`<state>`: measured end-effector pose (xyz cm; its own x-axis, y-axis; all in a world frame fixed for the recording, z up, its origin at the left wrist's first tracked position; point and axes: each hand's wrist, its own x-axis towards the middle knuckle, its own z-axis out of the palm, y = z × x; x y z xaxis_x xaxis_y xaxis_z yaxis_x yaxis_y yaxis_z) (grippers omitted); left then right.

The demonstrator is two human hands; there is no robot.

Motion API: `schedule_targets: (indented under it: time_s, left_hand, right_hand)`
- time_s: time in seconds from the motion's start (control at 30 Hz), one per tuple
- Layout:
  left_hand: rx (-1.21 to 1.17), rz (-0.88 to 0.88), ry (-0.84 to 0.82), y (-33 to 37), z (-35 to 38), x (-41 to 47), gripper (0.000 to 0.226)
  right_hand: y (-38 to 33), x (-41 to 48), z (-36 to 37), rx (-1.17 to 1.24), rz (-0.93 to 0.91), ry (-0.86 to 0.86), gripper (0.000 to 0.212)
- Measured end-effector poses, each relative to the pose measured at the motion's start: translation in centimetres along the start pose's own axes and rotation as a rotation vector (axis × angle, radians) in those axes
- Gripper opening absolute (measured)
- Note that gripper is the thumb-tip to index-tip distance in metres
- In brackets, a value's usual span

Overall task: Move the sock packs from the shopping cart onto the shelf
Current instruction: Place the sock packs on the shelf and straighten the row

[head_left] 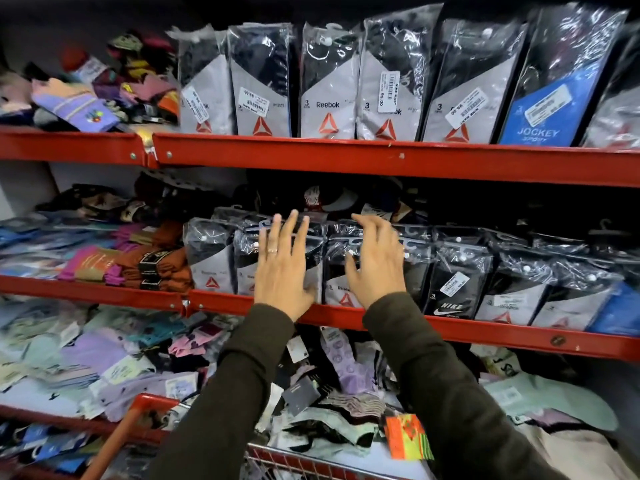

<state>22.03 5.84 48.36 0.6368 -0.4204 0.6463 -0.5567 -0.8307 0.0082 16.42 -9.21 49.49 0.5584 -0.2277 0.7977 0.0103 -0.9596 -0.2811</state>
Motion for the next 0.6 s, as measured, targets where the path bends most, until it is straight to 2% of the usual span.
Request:
schedule_targets:
  time_s: [0.1, 0.2, 0.27, 0.43, 0.6]
  left_hand:
    - [0.184, 0.062, -0.203, -0.1, 0.0, 2.9, 0.113]
    - [0.236, 0.144, -0.301, -0.2, 1.2, 4.4, 0.106]
    - [0.222, 0.168, -0.340, -0.3, 1.7, 4.6, 0.103]
    - [0.168, 0.173, -0.318, -0.4, 2.6, 4.7, 0.104]
    - [0.122, 0.160, -0.286, -0.5, 3.3, 4.5, 0.105]
  right_hand:
    - [0.5, 2.5, 0.8, -0.204, -0.151, -0.305, 0.089]
    - [1.0, 3.0, 2.3, -0.455, -0.182, -0.587, 0.108]
    - [1.3, 2.8, 3.0, -0.499, -0.180, -0.615, 0.103]
    - [2.3, 2.7, 3.2, -0.417, -0.221, -0.552, 0.083]
    - [3.5, 3.2, 1.8, -0.318, -0.307, -0.614, 0.087]
